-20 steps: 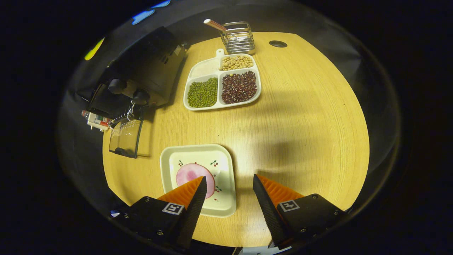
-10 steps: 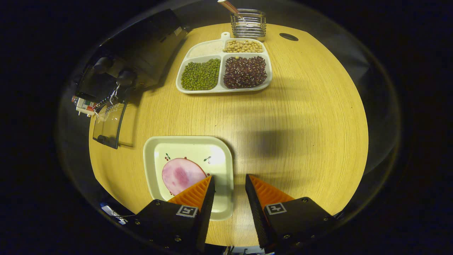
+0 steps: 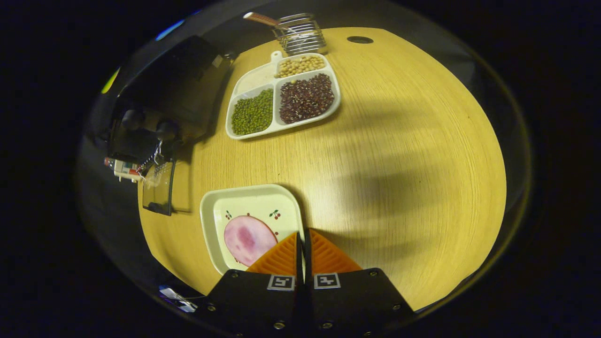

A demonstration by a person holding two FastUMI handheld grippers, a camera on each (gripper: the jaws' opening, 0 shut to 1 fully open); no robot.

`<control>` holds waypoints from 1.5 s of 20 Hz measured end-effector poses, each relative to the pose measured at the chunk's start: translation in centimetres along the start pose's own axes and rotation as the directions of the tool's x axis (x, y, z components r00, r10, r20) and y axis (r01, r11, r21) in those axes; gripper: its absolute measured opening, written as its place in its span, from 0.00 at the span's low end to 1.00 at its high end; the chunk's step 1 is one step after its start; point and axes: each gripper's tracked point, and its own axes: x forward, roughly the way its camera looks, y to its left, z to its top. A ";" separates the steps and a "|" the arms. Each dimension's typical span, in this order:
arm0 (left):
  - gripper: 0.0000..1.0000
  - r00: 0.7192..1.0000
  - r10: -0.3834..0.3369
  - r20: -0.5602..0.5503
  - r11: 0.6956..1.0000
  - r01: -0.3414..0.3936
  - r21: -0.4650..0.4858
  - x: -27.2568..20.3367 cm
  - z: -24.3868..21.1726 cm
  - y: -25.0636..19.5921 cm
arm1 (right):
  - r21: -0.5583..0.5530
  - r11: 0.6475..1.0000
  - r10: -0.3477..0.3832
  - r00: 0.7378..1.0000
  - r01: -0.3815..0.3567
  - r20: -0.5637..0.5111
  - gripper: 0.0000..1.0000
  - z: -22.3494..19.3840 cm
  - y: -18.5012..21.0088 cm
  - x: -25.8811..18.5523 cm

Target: Open the electric oven with the left hand, put the food in, and close the electric oven.

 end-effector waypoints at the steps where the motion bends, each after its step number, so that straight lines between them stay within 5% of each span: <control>1: 0.95 1.000 -0.004 0.005 1.000 0.004 0.007 0.1 0.3 0.0 | 0.046 0.998 0.042 0.999 -0.041 -0.003 0.01 -0.5 0.1 -0.1; 4: 0.95 1.000 -0.013 0.010 1.000 0.013 0.017 0.2 0.7 -0.1 | 0.172 0.971 0.167 0.986 -0.167 0.014 0.00 -1.9 1.1 -0.5; 13: 1.00 0.997 -0.077 0.012 0.997 0.076 0.015 0.7 1.1 -1.8 | 0.373 0.847 0.338 0.926 -0.378 0.170 0.00 -3.2 2.2 -3.3; 18: 1.00 0.992 -0.114 0.047 0.993 0.114 0.006 0.8 2.7 -2.2 | 0.440 0.782 0.371 0.897 -0.441 0.240 0.00 -5.1 5.2 -6.3; 24: 1.00 0.977 -0.175 0.124 0.984 0.174 0.026 0.7 5.8 -1.7 | 0.491 0.745 0.317 0.887 -0.452 0.335 0.00 -7.3 10.1 -8.6; 30: 1.00 0.957 -0.230 0.175 0.973 0.228 0.035 0.5 8.0 -0.3 | 0.543 0.673 0.319 0.859 -0.502 0.399 0.00 -7.6 16.7 -9.5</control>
